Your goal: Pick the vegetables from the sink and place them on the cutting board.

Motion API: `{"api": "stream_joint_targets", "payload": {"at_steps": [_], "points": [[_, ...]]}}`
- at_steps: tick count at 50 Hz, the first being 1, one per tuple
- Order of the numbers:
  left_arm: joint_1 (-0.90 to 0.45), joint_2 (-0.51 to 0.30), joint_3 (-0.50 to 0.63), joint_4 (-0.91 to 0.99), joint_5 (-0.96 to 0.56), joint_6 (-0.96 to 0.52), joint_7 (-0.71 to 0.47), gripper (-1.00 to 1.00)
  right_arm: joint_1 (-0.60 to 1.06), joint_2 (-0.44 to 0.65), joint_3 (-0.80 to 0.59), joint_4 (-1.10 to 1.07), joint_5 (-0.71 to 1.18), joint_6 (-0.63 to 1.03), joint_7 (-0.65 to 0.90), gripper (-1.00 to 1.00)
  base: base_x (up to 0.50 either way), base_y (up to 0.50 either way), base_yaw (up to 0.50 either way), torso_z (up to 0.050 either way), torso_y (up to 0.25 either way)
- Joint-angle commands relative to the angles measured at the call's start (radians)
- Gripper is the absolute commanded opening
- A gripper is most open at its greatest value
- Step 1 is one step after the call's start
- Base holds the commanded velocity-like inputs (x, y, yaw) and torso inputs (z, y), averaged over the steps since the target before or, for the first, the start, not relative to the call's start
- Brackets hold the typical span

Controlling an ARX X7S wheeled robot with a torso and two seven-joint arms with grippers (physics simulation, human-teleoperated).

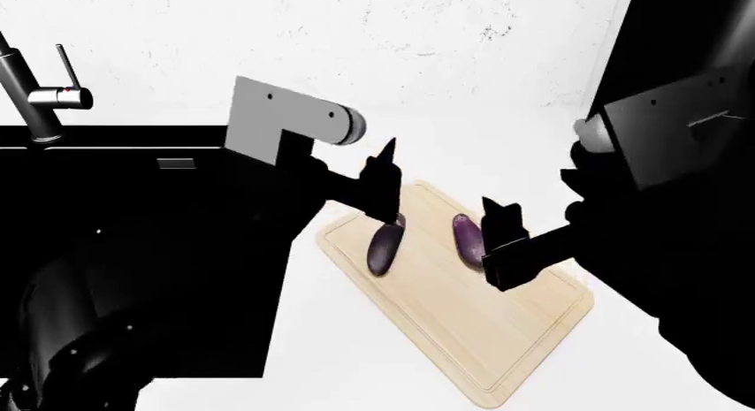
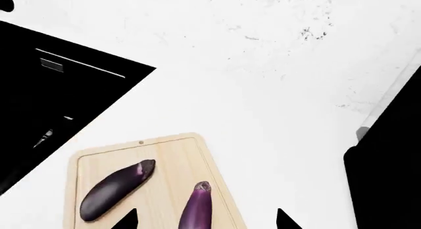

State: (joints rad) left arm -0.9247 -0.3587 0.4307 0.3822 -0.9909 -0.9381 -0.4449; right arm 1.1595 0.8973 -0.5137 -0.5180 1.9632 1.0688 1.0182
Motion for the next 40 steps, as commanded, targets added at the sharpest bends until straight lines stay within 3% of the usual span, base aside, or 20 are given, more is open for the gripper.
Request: {"api": "stream_joint_targets", "payload": {"at_steps": [1,15,40], "points": [[0.03,-0.079,-0.146,0.235,-0.084,0.008,-0.142,1.0,-0.072,0.026,0.132,-0.099,-0.089,-0.118,-0.064,1.0,0.0,0.0,0.0,0.0,0.0],[0.181,-0.211,-0.347,0.535,-0.175,0.075,-0.294,1.0,-0.233,0.071,0.297,-0.266,-0.158,-0.266,-0.128,1.0,0.0,0.0,0.0,0.0,0.0],[0.268,-0.287,-0.483,0.611,-0.203,0.169,-0.338,1.0,-0.394,0.16,0.514,-0.474,-0.164,-0.407,-0.078,1.0,0.0,0.0,0.0,0.0,0.0]]}}
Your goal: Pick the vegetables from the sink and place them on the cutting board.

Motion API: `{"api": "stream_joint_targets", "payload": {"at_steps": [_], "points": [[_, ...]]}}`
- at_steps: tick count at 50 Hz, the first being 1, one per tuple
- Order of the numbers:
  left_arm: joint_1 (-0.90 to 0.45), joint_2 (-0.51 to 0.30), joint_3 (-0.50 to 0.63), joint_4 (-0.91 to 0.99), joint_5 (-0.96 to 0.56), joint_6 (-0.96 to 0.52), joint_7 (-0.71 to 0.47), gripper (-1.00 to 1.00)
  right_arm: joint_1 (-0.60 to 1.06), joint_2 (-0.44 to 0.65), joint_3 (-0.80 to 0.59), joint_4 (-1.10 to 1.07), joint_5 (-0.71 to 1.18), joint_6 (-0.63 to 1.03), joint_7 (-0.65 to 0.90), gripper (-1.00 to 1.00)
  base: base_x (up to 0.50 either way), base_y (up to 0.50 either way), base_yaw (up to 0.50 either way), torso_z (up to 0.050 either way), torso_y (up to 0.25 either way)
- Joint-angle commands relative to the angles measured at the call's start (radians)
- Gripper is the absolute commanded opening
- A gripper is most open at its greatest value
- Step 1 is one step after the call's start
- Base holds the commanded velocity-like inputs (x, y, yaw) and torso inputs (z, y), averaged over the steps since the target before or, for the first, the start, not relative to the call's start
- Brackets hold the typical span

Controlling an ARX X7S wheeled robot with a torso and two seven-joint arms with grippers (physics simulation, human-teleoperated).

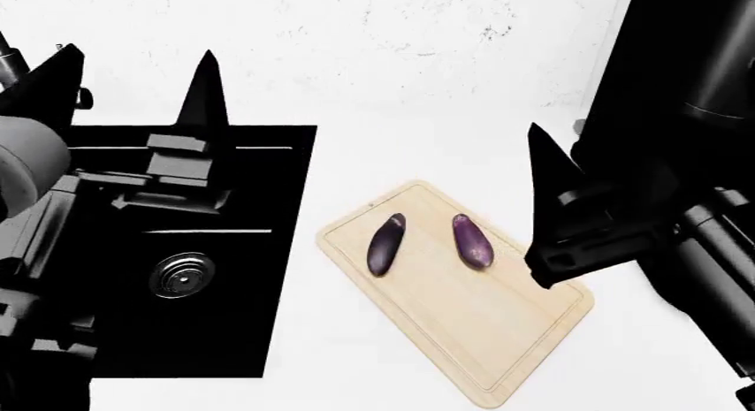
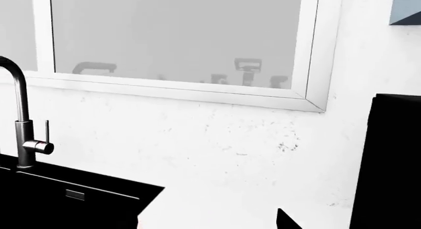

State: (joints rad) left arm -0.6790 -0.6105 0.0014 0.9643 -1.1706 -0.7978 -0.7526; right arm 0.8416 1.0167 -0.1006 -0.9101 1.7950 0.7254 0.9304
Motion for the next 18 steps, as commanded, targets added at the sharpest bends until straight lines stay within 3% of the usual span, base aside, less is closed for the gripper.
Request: {"api": "stream_joint_targets", "payload": {"at_steps": [1,11,15,18], "points": [[0.023,-0.039,-0.059,0.031,-0.028,0.031,-0.035,1.0,-0.081,0.044,0.111,-0.089,0.008,-0.07,0.012,1.0,0.0,0.0,0.0,0.0,0.0],[0.039,-0.087,-0.081,0.081,-0.059,0.083,-0.089,1.0,-0.12,0.037,0.259,-0.136,0.076,-0.046,0.045,1.0,0.0,0.0,0.0,0.0,0.0],[0.05,-0.174,0.001,0.082,-0.042,0.212,-0.128,1.0,-0.101,-0.039,0.376,-0.136,0.169,0.069,0.089,1.0,0.0,0.0,0.0,0.0,0.0],[0.06,-0.295,0.133,0.083,-0.001,0.396,-0.177,1.0,-0.107,-0.081,0.447,-0.135,0.209,0.128,0.108,1.0,0.0,0.0,0.0,0.0,0.0]]}}
